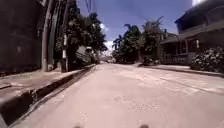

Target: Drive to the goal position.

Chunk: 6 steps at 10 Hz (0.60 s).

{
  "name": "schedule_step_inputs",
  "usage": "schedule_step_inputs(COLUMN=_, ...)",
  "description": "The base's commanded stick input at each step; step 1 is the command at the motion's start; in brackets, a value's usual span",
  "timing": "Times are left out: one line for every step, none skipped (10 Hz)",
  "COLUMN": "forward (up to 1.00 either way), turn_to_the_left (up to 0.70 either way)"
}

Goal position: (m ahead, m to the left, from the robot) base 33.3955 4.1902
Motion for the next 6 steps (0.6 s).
schedule_step_inputs(forward=1.00, turn_to_the_left=0.00)
schedule_step_inputs(forward=1.00, turn_to_the_left=0.00)
schedule_step_inputs(forward=1.00, turn_to_the_left=0.00)
schedule_step_inputs(forward=1.00, turn_to_the_left=0.00)
schedule_step_inputs(forward=1.00, turn_to_the_left=0.00)
schedule_step_inputs(forward=1.00, turn_to_the_left=0.00)
